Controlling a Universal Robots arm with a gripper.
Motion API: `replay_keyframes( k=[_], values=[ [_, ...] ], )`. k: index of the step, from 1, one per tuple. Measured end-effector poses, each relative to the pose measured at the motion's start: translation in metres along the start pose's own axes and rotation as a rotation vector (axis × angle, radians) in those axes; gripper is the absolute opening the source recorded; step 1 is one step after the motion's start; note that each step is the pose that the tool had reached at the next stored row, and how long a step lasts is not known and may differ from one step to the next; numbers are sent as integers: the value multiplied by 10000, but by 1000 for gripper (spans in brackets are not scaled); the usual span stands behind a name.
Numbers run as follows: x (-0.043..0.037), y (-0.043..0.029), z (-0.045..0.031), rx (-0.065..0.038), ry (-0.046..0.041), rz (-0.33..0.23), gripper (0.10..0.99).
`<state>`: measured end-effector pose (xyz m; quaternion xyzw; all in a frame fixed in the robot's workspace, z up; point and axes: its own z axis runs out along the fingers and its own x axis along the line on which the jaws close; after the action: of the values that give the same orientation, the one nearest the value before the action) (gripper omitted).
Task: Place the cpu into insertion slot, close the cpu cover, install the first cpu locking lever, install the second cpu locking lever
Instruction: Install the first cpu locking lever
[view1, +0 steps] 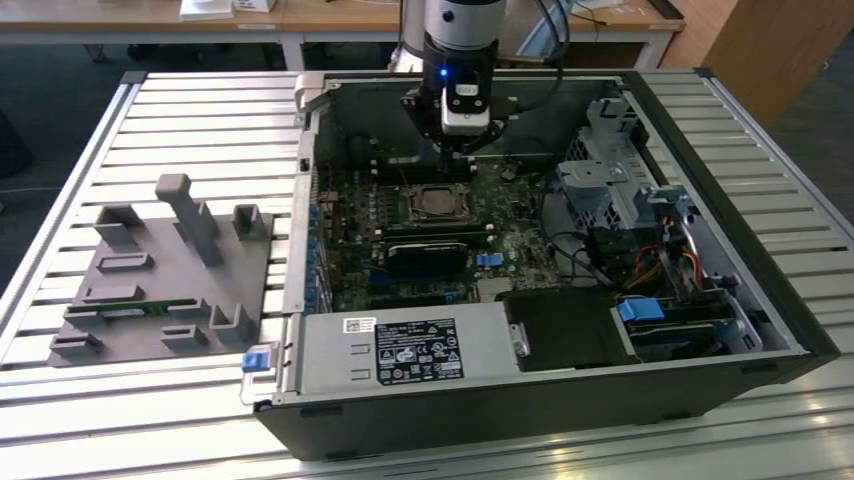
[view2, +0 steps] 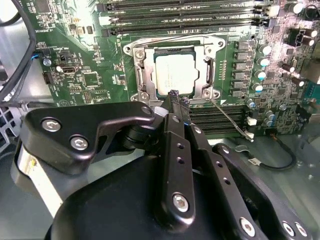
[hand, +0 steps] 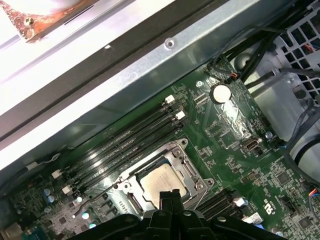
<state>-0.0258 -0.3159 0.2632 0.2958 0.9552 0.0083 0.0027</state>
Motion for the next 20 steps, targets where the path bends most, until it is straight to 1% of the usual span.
replay_keyframes(
  k=[4, 20],
  values=[
    [0, 0, 0, -1, 5, -285, 106],
    [0, 0, 0, -2, 18, -1099, 106]
  ],
)
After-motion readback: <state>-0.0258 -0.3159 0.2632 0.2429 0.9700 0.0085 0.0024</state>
